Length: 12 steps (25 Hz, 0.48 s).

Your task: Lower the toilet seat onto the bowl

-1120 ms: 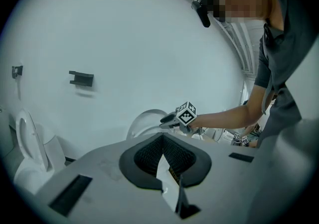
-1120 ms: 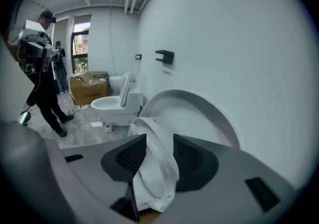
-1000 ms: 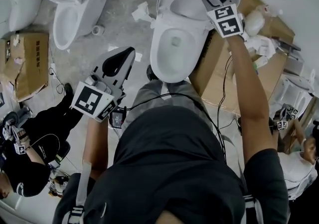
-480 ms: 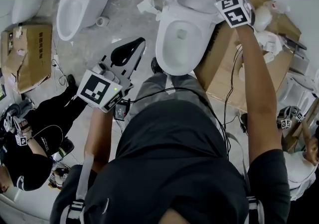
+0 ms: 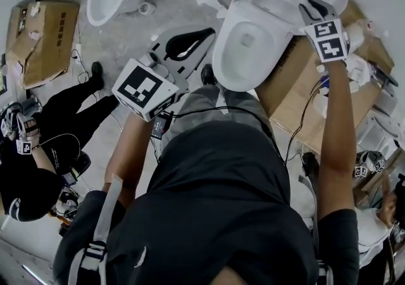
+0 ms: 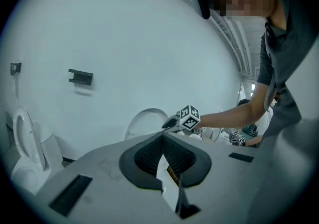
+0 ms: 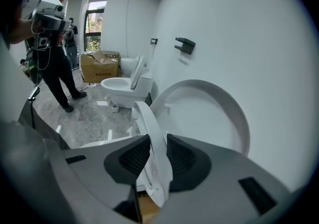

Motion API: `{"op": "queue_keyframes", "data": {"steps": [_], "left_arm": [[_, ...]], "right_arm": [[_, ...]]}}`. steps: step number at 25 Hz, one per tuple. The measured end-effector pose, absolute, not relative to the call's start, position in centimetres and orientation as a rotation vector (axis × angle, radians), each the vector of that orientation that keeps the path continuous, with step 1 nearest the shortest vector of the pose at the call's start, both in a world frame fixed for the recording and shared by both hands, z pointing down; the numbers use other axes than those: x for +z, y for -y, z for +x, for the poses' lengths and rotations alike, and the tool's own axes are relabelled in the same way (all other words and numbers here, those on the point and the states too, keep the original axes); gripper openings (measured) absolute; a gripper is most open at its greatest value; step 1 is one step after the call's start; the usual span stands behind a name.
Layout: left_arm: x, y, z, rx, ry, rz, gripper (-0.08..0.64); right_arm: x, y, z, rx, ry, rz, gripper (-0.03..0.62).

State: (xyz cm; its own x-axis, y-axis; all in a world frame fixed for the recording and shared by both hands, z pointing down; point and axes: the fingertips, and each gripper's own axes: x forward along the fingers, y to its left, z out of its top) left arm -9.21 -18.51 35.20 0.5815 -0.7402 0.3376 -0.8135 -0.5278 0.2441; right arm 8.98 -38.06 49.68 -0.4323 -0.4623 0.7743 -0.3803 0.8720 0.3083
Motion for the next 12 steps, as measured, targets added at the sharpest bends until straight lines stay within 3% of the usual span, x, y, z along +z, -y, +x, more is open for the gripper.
{"op": "queue_keyframes", "data": {"steps": [12], "left_arm": [[35.6, 17.2, -10.3, 0.238, 1.229, 2.463, 0.005]], "right_arm": [[50.9, 29.0, 8.6, -0.084, 2.037, 0.436, 0.106]]}}
